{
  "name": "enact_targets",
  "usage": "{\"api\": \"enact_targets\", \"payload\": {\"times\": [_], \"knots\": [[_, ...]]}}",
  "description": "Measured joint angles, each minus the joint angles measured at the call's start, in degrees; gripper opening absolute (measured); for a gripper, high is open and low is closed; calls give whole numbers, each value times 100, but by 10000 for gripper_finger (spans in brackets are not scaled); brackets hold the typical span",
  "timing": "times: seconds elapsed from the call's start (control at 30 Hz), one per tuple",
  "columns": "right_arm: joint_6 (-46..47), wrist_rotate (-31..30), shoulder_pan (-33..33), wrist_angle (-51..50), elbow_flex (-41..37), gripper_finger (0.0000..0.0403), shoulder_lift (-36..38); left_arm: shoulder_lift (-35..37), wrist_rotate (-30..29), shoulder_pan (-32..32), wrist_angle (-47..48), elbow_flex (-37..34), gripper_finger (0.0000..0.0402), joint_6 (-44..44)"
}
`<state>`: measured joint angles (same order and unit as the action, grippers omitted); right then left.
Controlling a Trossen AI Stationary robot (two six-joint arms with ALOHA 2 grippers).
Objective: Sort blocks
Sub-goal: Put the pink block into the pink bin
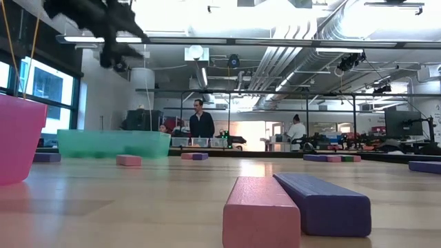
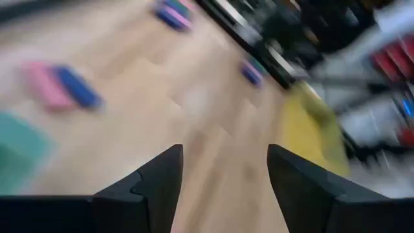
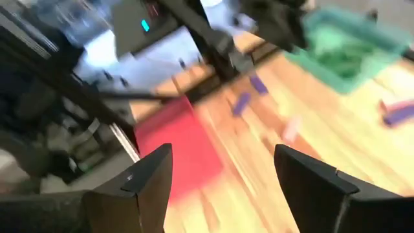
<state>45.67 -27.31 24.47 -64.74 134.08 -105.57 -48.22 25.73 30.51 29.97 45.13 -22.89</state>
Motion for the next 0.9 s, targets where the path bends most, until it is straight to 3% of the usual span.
{"api": "enact_targets", "payload": {"times": [0.17,0.3,0.4,0.47,0.57,0.63,0.77,0.9], "knots": [[526,22,196,-683,0,243,-263,480,-1489,-2410,616,0,198,-760],[1003,102,203,-964,0,243,-483,396,-2604,-4003,1056,0,198,-1553],[956,126,199,-990,-2,243,-587,-53,-3188,-4583,1155,44,198,-1517],[936,117,188,-982,-2,243,-591,-630,-3131,-4450,1488,299,198,-1303],[934,125,142,-976,-2,243,-565,-1790,-2649,-3921,2864,1049,198,35],[818,119,115,-962,-2,243,-548,-2614,-2942,-3623,3618,1551,198,1325],[659,101,100,-950,-2,243,-537,-3762,-3378,-3377,3440,2114,197,4350],[634,78,105,-948,-2,243,-537,-4505,-3264,-3363,2947,2135,197,6152]]}}
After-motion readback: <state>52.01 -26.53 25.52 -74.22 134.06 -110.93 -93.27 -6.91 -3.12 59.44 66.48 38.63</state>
